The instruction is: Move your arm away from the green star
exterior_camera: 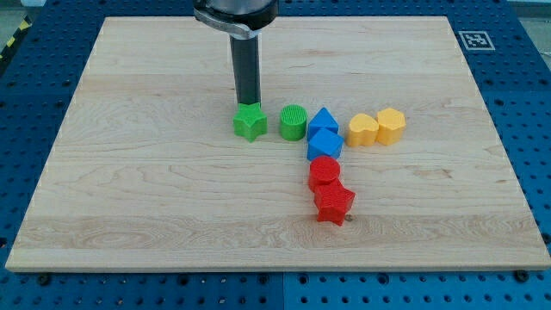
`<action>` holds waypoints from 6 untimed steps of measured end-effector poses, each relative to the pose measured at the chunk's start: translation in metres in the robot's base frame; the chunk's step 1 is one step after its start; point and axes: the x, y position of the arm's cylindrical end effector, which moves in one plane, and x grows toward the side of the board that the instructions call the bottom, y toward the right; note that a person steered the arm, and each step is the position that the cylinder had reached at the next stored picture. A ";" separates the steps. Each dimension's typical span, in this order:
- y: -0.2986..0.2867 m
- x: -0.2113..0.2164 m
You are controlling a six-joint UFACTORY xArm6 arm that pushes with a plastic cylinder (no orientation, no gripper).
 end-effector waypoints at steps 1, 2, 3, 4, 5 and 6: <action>-0.005 0.000; -0.021 -0.002; -0.027 -0.028; -0.027 -0.063; -0.027 -0.104; -0.023 -0.116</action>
